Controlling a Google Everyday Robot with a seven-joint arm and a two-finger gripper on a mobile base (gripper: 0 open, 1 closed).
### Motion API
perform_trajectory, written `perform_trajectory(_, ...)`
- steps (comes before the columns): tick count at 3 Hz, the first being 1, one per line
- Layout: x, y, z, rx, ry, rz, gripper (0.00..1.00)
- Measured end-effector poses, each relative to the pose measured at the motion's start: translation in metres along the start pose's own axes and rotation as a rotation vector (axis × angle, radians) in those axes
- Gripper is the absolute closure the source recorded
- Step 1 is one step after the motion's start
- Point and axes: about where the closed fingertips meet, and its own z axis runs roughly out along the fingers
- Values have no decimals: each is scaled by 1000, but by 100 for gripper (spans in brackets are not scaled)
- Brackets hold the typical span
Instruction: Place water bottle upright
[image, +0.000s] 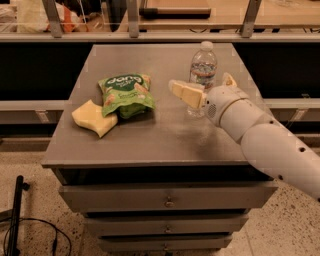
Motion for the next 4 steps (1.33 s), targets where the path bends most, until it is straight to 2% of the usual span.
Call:
perform_trajectory(1,-5,-4,2,-1,7,-7,0)
perform_trajectory(2,-21,-11,0,-14,23,-32,0)
perform_trajectory(3,-49,-34,-6,-43,28,-88,0)
perform_trajectory(4,-78,-64,-3,-98,10,-102,0)
